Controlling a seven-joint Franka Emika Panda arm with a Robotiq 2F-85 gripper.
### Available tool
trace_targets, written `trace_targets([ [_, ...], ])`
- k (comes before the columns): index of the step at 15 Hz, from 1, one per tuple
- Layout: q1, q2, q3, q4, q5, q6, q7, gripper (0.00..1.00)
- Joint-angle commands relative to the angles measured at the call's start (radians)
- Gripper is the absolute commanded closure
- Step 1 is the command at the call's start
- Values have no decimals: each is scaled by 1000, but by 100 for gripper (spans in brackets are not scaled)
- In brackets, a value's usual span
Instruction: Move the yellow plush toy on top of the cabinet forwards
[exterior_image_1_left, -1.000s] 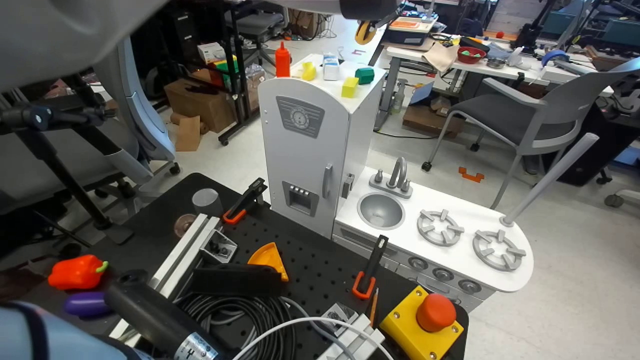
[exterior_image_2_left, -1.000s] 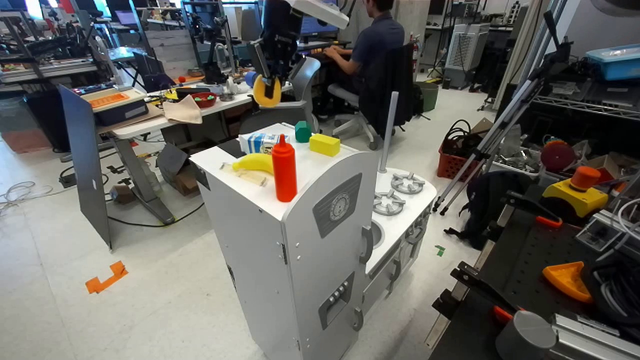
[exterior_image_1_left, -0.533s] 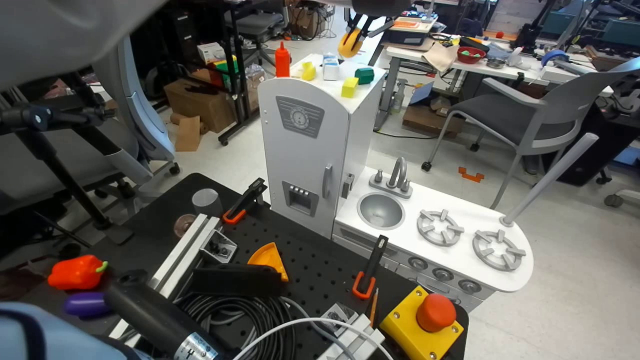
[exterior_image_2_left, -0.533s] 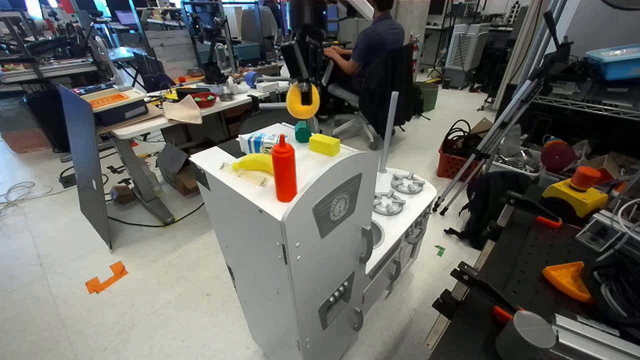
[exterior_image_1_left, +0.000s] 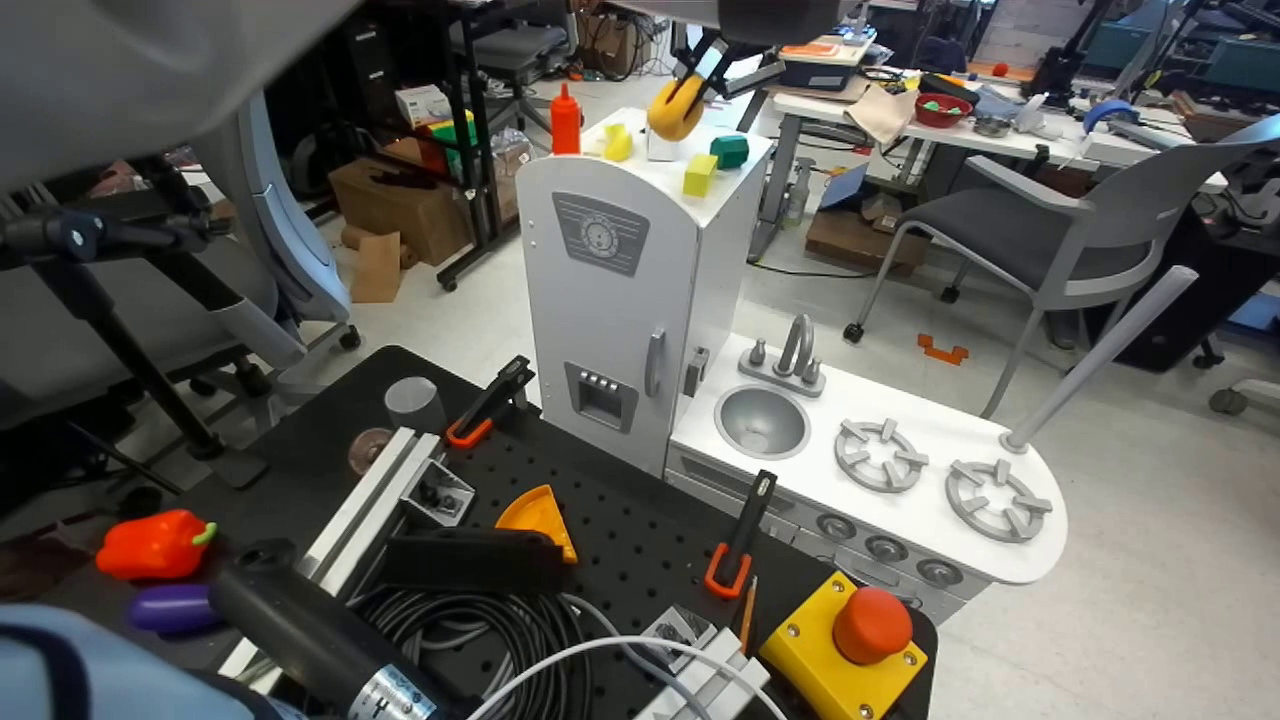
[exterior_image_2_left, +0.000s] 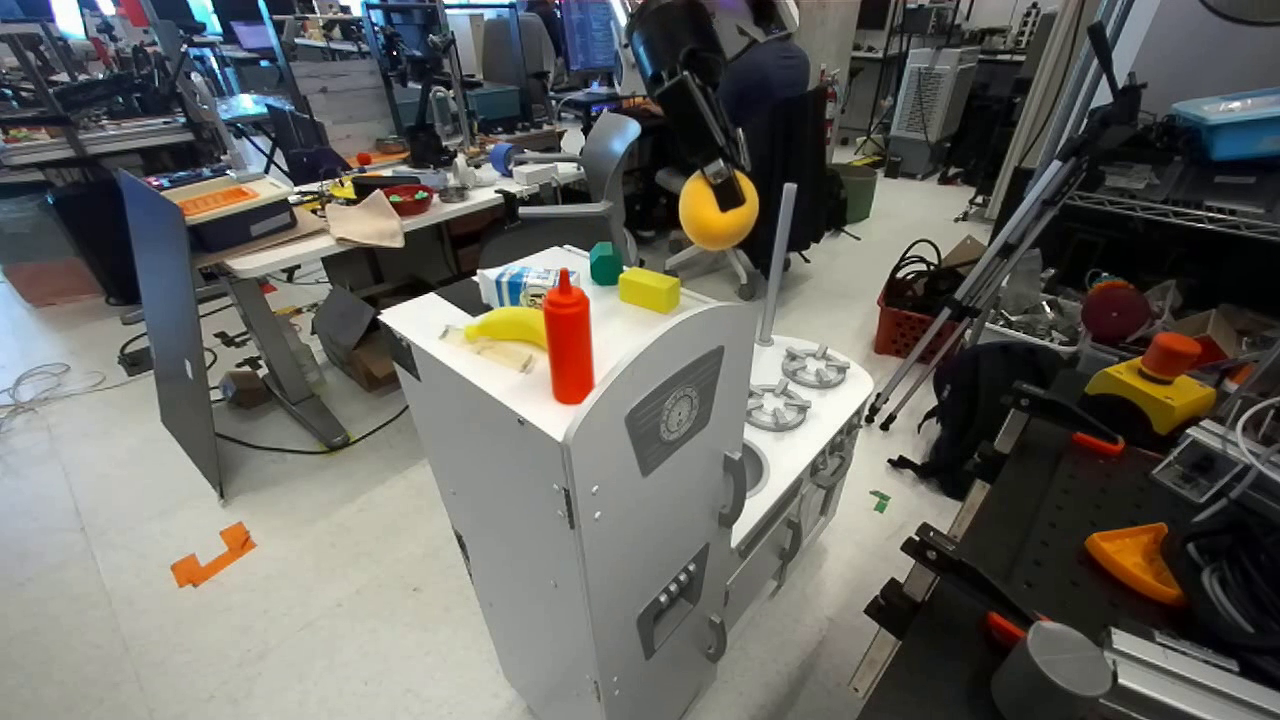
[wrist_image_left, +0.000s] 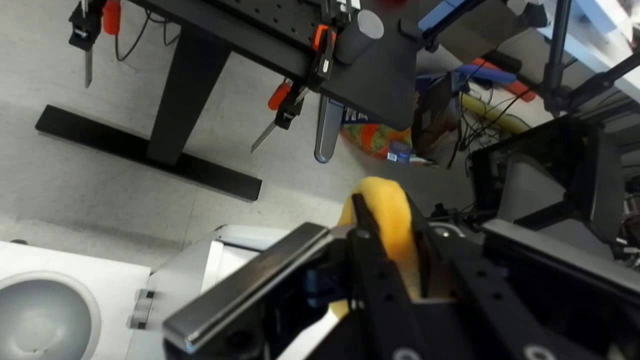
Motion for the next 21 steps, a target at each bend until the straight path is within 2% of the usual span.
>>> trace_targets([
  [1,17,41,-2,32,-30,-48,-35,96],
  [8,92,96,-5,35,-58,31,-22,96],
  [13,133,49,-21,10,-110,122,-31,96],
  [17,153,45,-38,12,-152,252,-37,96],
  [21,149,63,-49,0,-166,312,-20,96],
])
